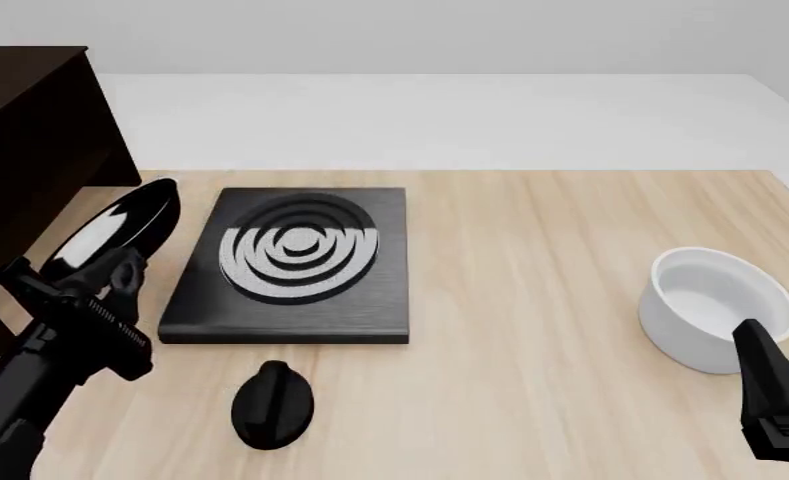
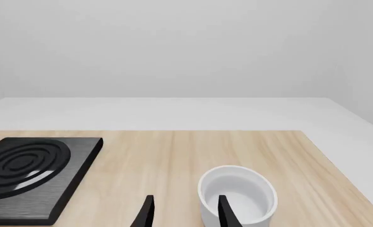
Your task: Put the frying pan under the cabinet shelf.
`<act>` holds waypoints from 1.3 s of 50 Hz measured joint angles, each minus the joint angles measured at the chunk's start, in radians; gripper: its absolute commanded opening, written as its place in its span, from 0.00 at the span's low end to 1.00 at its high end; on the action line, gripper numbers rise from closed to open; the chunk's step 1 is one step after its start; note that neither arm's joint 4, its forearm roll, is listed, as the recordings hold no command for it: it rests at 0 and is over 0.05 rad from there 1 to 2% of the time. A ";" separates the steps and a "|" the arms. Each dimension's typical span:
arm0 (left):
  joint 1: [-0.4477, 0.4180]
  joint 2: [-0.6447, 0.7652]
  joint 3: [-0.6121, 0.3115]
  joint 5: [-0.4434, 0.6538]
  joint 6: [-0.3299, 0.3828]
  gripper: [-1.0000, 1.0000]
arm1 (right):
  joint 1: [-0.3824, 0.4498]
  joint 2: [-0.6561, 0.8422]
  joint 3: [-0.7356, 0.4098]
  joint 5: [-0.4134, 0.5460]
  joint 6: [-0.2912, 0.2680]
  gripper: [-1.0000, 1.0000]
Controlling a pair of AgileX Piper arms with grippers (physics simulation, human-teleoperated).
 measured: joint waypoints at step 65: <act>0.080 0.194 -0.145 0.000 -0.017 0.00 | 0.000 0.000 0.000 0.000 0.000 1.00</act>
